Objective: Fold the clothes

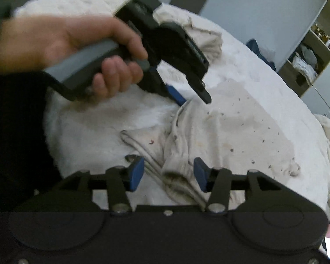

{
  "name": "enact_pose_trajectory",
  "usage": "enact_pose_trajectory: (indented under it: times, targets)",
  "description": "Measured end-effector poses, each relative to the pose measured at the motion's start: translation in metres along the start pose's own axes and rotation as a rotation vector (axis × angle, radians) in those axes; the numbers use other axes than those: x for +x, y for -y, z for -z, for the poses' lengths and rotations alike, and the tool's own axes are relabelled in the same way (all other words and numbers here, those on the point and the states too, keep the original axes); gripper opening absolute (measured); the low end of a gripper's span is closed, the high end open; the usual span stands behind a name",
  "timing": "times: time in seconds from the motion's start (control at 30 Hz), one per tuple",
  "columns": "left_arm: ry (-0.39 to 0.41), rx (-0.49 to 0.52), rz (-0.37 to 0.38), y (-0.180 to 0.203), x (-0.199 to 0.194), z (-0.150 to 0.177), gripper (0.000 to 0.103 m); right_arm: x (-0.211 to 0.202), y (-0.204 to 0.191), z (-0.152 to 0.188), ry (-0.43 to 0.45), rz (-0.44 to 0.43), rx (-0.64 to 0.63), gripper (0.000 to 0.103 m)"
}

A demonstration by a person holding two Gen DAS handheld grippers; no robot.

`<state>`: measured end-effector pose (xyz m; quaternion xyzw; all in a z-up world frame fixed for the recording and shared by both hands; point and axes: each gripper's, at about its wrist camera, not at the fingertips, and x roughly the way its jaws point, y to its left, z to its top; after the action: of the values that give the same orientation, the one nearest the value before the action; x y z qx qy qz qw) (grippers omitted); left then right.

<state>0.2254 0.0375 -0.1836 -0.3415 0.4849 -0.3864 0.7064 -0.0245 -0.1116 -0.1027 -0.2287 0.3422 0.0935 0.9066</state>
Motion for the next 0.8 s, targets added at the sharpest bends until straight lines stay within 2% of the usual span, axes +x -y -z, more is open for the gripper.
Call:
enact_pose_trajectory:
  times: [0.1, 0.23, 0.3, 0.4, 0.53, 0.7, 0.8]
  targets:
    - [-0.037, 0.027, 0.016, 0.007, 0.010, 0.003, 0.039, -0.014, 0.034, 0.014, 0.030, 0.049, 0.040, 0.051]
    - [-0.068, 0.067, 0.010, 0.014, 0.011, 0.004, 0.039, -0.013, 0.062, 0.036, -0.016, 0.085, 0.073, 0.049]
    - [-0.082, 0.072, 0.024, 0.014, 0.005, 0.007, 0.039, -0.011, 0.078, 0.048, -0.040, 0.072, 0.091, 0.049]
    - [-0.089, 0.080, 0.039, 0.012, -0.006, 0.010, 0.039, -0.012, 0.092, 0.064, -0.089, 0.000, 0.164, 0.049]
    - [-0.116, 0.100, 0.017, 0.013, -0.021, 0.022, 0.039, -0.005, 0.091, 0.073, -0.104, -0.041, 0.210, 0.046]
    - [-0.206, 0.117, -0.028, 0.023, -0.021, 0.054, 0.042, -0.012, 0.074, 0.076, -0.092, -0.040, 0.093, 0.047]
    - [-0.246, 0.066, -0.042, 0.021, -0.007, 0.073, 0.043, -0.004, 0.075, 0.074, -0.089, -0.056, 0.087, 0.052]
